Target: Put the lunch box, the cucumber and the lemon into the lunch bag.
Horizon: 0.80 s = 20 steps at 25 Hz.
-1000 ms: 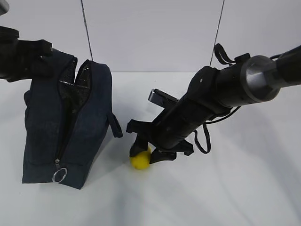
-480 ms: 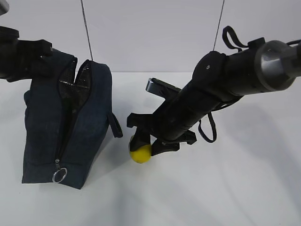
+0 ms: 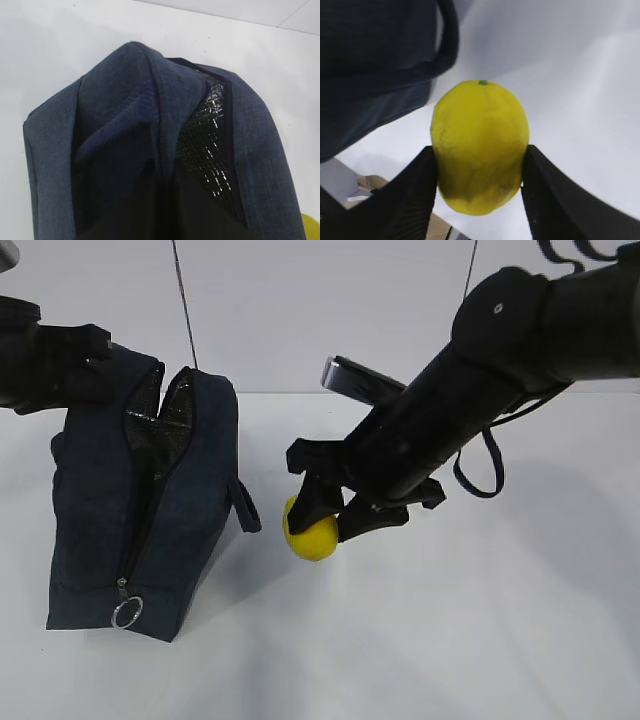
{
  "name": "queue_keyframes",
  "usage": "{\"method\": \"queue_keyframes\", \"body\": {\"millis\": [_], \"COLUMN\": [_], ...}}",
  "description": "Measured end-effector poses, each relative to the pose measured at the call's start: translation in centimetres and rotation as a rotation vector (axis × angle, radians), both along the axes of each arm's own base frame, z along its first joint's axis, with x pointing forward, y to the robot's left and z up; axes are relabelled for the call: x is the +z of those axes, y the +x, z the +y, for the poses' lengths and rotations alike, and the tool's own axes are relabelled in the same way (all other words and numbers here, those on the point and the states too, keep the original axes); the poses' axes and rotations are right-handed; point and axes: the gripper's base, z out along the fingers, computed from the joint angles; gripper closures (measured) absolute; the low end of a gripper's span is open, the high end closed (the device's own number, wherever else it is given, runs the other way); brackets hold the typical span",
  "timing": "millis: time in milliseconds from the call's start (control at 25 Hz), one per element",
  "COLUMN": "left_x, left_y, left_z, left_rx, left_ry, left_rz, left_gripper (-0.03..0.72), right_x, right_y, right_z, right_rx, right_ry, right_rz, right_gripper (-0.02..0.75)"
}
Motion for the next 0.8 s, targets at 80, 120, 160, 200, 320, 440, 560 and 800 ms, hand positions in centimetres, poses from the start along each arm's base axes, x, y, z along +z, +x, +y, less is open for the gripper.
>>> {"method": "queue_keyframes", "body": {"millis": [80, 120, 160, 200, 320, 440, 560, 800], "left_x": [0.0, 0.0, 0.0, 0.0, 0.0, 0.0, 0.0, 0.0], "left_y": [0.0, 0.0, 0.0, 0.0, 0.0, 0.0, 0.0, 0.0], "left_z": [0.0, 0.0, 0.0, 0.0, 0.0, 0.0, 0.0, -0.1], "left_rx": [0.0, 0.0, 0.0, 0.0, 0.001, 0.002, 0.005, 0.01], "left_ry": [0.0, 0.0, 0.0, 0.0, -0.003, -0.005, -0.012, -0.023], "left_rz": [0.0, 0.0, 0.0, 0.0, 0.001, 0.001, 0.003, 0.006], "left_gripper": [0.682, 0.682, 0.682, 0.682, 0.682, 0.682, 0.682, 0.682], "right_x": [1.5, 2.3, 3.0, 3.7, 5.6, 7.7, 9.7, 11.6], "right_y": [-0.2, -0.3, -0.4, -0.5, -0.6, -0.3, 0.1, 0.7], "right_z": [-0.2, -0.3, -0.3, -0.4, -0.2, 0.2, 0.7, 1.6], "right_rx": [0.01, 0.014, 0.018, 0.025, 0.036, 0.043, 0.04, 0.012], "right_ry": [0.016, 0.024, 0.032, 0.04, 0.076, 0.13, 0.194, 0.308], "right_rz": [-0.02, -0.033, -0.045, -0.056, -0.079, -0.105, -0.143, -0.217], "right_gripper": [0.321, 0.321, 0.321, 0.321, 0.321, 0.321, 0.321, 0.322]}}
